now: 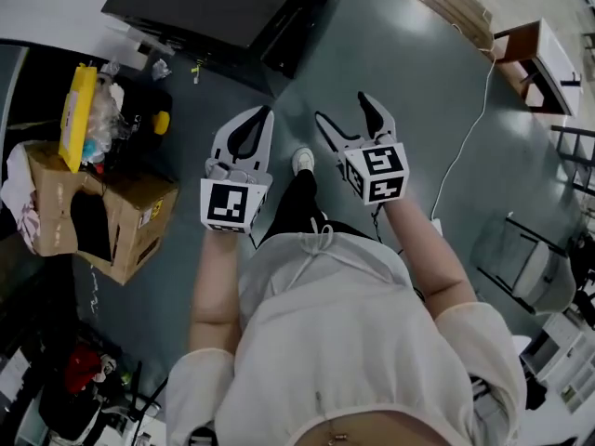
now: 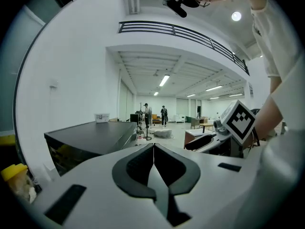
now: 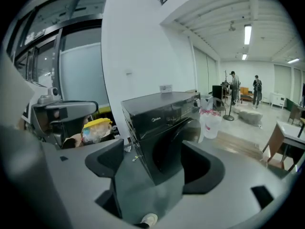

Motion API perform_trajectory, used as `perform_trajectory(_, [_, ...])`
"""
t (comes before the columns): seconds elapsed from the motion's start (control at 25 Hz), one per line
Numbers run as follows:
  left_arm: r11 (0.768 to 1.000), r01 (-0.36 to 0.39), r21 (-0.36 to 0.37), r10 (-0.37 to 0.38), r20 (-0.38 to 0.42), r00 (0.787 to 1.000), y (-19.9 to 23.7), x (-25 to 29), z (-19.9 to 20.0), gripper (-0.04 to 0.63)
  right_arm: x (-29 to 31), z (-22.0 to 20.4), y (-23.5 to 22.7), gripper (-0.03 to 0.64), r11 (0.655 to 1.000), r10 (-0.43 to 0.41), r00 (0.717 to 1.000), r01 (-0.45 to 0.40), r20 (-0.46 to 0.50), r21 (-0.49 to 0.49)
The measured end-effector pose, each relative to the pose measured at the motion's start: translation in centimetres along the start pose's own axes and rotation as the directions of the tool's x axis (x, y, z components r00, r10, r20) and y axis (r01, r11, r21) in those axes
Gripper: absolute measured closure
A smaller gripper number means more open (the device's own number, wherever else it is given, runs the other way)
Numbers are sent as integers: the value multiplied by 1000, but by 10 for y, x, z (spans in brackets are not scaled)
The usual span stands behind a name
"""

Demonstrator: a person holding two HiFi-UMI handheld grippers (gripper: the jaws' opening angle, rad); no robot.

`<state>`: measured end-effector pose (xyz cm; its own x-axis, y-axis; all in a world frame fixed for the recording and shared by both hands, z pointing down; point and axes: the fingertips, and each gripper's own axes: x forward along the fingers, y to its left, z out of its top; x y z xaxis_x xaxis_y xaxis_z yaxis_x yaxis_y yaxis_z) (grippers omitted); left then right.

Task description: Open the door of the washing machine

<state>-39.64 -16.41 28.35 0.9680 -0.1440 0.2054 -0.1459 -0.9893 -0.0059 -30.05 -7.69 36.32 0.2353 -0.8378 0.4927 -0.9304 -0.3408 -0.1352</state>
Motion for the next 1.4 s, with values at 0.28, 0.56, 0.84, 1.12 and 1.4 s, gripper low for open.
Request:
perform_trajectory(0.28, [995, 9, -104, -12, -32, 999, 56, 68, -61, 574, 121, -30, -35, 264, 997, -24, 987, 36, -160, 74])
perform_trajectory(0.56, [990, 7, -140, -24, -116, 993, 83, 105, -126, 574, 213, -75, -63, 291, 982, -56, 956, 106, -287, 159])
perform_trajectory(0.84, [983, -13, -182, -28, -222, 975, 91, 112, -177, 574, 273, -111, -67, 340, 975, -75, 932, 143, -355, 170])
perform_trajectory(1.12, [969, -82, -233, 19, -259, 966, 98, 101, -205, 574, 306, -132, -73, 472, 961, -95, 912, 188, -398, 202])
perform_trajectory(1.4, [965, -112, -239, 44, -274, 961, 83, 100, -215, 572, 315, -135, -77, 480, 954, -41, 897, 166, -440, 249])
